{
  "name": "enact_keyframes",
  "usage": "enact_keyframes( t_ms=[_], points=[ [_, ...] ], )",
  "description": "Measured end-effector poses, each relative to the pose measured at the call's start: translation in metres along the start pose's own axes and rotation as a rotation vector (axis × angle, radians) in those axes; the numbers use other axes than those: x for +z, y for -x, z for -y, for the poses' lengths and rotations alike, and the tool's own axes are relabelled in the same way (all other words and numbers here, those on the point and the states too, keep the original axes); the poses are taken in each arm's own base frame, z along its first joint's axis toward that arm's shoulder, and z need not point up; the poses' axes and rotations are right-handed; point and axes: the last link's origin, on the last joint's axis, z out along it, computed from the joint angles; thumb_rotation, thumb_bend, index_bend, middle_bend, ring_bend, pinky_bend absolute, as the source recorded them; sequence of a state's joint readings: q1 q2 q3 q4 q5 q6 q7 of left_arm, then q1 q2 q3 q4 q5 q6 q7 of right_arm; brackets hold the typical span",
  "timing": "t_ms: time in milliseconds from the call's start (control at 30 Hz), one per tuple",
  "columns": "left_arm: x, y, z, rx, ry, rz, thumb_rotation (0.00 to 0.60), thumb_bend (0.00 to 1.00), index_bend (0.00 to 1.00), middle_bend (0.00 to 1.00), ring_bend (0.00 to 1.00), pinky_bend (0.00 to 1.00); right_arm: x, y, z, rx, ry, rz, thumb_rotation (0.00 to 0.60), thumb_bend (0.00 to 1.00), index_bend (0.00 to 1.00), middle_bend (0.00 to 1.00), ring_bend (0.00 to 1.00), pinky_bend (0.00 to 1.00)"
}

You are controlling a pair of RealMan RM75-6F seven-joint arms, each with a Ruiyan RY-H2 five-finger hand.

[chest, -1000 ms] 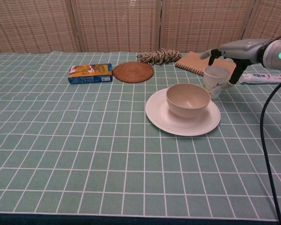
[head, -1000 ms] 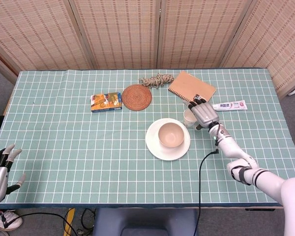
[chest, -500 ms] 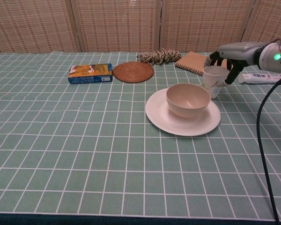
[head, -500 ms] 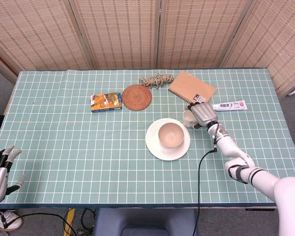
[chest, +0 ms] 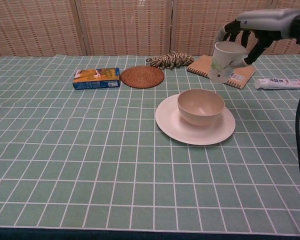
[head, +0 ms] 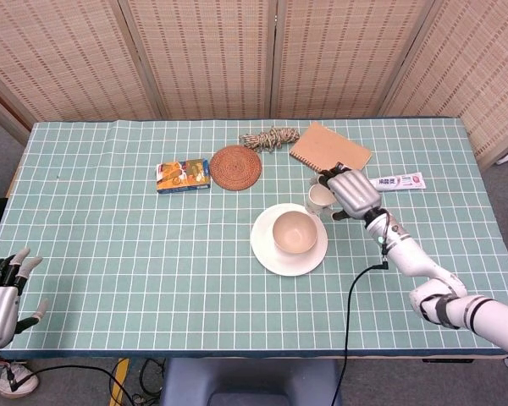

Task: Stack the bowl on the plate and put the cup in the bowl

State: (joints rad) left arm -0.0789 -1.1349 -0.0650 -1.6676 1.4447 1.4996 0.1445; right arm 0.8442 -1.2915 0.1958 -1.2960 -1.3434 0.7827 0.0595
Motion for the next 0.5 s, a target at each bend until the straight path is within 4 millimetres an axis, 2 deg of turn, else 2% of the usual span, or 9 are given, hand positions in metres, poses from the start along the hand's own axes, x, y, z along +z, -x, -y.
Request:
enact_keyframes(
  t_ms=[200, 500],
  points=[
    [-0.001, 0.0, 0.0, -0.001, -0.003, -0.001, 0.6, 0.29, 0.16, 0.08, 0.1, 0.09, -0.008, -0.004, 0.025, -0.023, -0.094, 0.008, 0.6, 0.29, 0.28, 0.29, 0.26, 0.35],
    [-0.004, 0.0, 0.004, -0.003, -0.013, -0.004, 0.6, 0.29, 0.16, 0.07, 0.1, 0.09, 0.001, 0.021, 0.044, -0.088, -0.152, 0.063, 0.6, 0.29, 0.28, 0.29, 0.26, 0.35]
  ],
)
